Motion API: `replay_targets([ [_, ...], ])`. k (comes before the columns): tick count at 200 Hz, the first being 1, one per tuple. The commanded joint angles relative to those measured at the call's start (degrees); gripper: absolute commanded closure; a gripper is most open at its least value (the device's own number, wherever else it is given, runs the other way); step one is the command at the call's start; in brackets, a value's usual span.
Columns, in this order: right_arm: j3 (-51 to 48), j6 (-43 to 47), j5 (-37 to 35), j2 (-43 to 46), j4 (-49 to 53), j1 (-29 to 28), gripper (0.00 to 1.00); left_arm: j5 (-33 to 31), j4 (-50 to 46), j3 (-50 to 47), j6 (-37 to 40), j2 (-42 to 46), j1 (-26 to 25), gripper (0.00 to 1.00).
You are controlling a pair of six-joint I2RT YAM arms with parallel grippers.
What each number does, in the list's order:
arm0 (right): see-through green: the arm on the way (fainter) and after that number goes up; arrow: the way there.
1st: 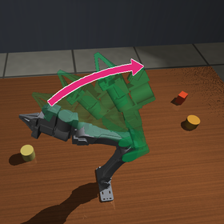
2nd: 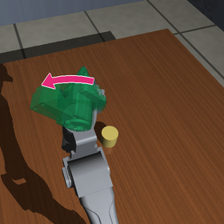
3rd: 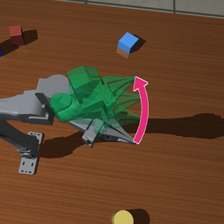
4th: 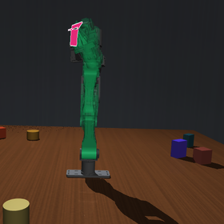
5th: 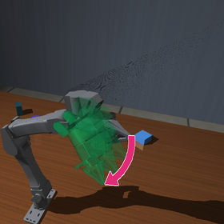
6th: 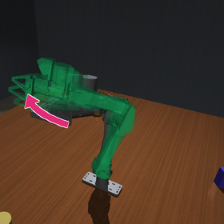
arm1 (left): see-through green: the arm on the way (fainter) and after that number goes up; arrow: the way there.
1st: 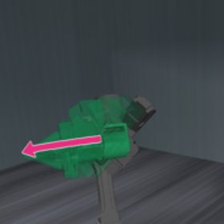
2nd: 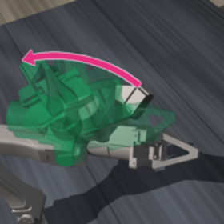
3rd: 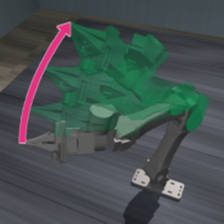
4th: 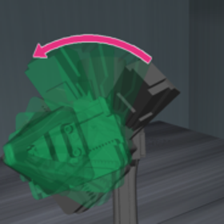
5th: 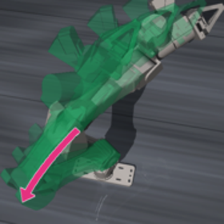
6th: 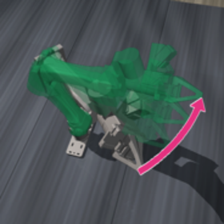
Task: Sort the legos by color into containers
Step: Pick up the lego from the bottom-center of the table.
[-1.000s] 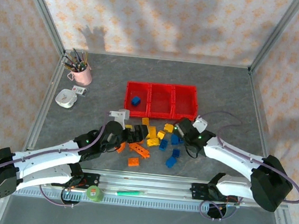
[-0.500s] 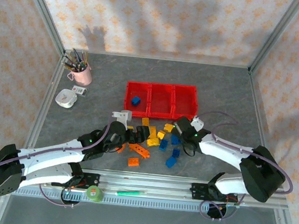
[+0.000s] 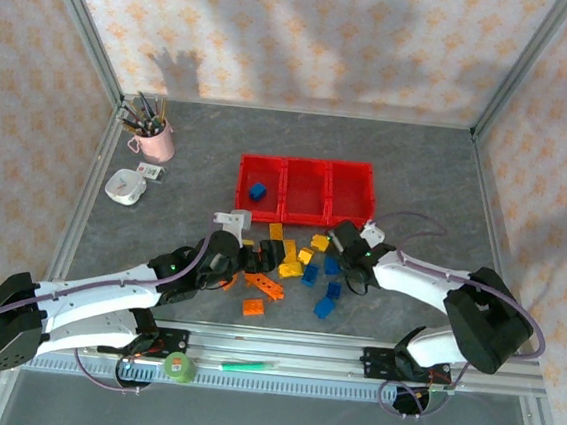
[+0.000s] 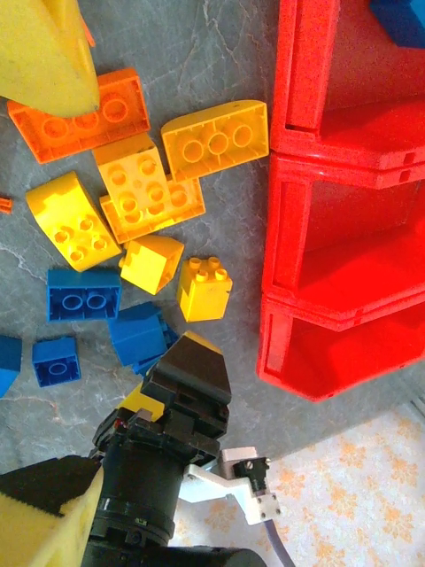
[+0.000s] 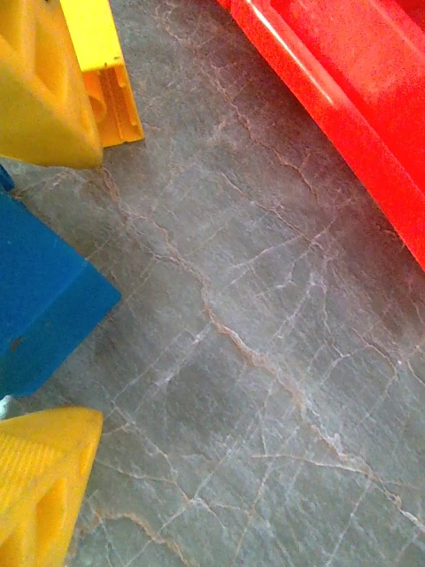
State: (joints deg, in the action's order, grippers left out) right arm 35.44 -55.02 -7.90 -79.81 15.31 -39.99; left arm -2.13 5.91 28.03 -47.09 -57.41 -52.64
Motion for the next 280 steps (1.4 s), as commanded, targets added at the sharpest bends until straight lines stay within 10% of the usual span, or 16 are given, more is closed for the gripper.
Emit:
replay_targets([
  [1,-0.9,-0.1,-1.0,-0.9,-0.3,0.6,0.30,-0.9,1.9,1.7,0.2,-0.2,-0.4,0.01],
  [188,2.3,2.4,-4.2,5.2,4.9,1.1,0.54,-1.3,2.3,1.9,0.4,1.1,-0.3,0.01],
  [280,16.5,13.9,0.7,0.4,7.7,0.9,0.56,-11.1,-8.7,2.9,0.9,9.5,0.1,0.01],
])
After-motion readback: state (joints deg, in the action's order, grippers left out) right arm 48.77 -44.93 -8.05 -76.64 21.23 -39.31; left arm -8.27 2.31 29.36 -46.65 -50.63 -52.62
